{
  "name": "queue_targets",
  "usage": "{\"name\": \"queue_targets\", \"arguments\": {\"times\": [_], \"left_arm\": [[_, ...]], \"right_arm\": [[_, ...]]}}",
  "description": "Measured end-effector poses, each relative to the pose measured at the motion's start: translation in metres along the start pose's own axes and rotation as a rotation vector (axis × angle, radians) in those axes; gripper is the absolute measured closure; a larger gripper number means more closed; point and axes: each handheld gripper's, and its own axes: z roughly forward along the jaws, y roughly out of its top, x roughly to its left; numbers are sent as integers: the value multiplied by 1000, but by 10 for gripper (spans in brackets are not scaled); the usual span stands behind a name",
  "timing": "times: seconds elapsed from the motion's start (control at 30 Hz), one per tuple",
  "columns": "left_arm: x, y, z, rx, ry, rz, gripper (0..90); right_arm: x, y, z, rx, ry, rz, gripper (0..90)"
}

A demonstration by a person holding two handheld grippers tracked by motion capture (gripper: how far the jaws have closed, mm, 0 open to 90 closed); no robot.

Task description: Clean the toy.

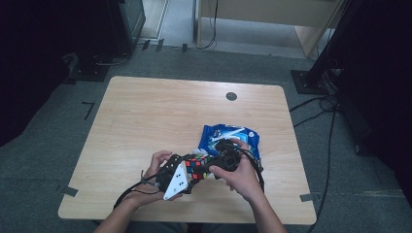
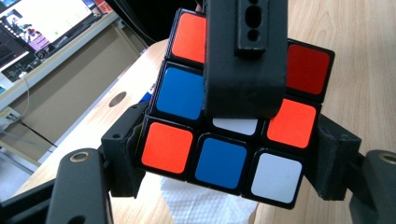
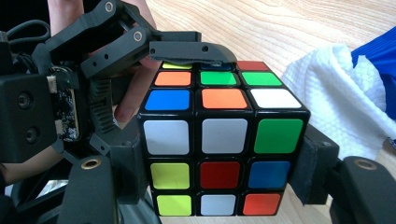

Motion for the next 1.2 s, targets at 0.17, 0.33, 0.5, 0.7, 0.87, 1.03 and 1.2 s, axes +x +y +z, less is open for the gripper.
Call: {"name": "queue_targets", "arguments": {"times": [0.17, 0.33, 0.5, 0.7, 0.87, 1.03, 1.2], "left_arm": [[2, 1, -3, -15, -5, -29, 305], [11, 0, -7, -20, -9, -106, 335], [23, -7, -11, -14, 14, -157, 339], [50, -20, -29, -4, 103, -220, 340], [64, -25, -41, -20, 149, -266, 340], [67, -23, -44, -43, 153, -293, 340], [63, -21, -42, -41, 146, -286, 340]], "right_arm": [[0, 0, -2, -27, 15, -3, 342], [-2, 1, -8, -109, 48, 2, 332], [-4, 1, -21, -224, 53, 8, 340], [-14, -4, -31, -323, -9, 20, 411], [-24, -9, -5, -241, -113, -29, 442], [-22, -15, 26, -184, -245, -153, 482], [-19, -22, 52, -129, -414, -249, 487]]}}
